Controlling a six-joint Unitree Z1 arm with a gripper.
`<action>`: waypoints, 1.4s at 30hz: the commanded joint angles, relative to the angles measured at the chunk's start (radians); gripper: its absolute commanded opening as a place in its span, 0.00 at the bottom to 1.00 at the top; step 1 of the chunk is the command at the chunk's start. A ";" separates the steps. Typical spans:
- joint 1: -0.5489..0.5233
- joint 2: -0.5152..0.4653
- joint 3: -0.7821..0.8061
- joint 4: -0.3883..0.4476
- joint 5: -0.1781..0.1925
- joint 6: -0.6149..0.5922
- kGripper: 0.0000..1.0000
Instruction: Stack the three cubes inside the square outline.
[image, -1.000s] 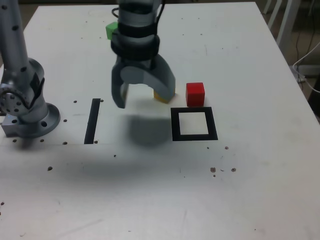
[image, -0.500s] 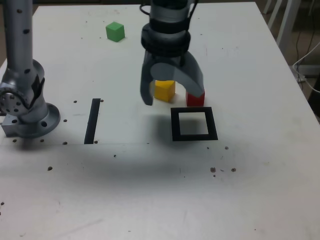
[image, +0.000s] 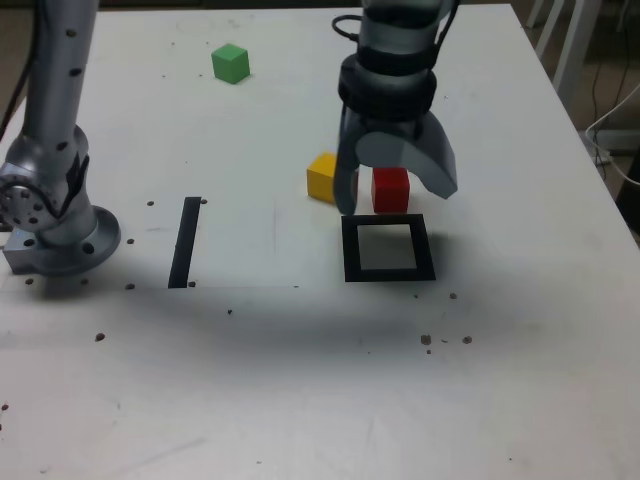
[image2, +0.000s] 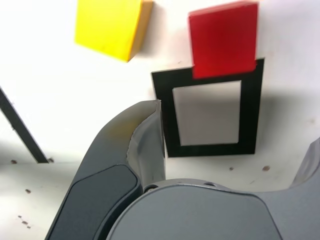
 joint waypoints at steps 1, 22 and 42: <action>0.011 0.019 -0.013 0.000 0.001 0.007 0.99; 0.087 0.135 -0.074 0.001 -0.029 0.064 0.91; 0.094 0.155 -0.097 0.040 -0.026 0.066 0.28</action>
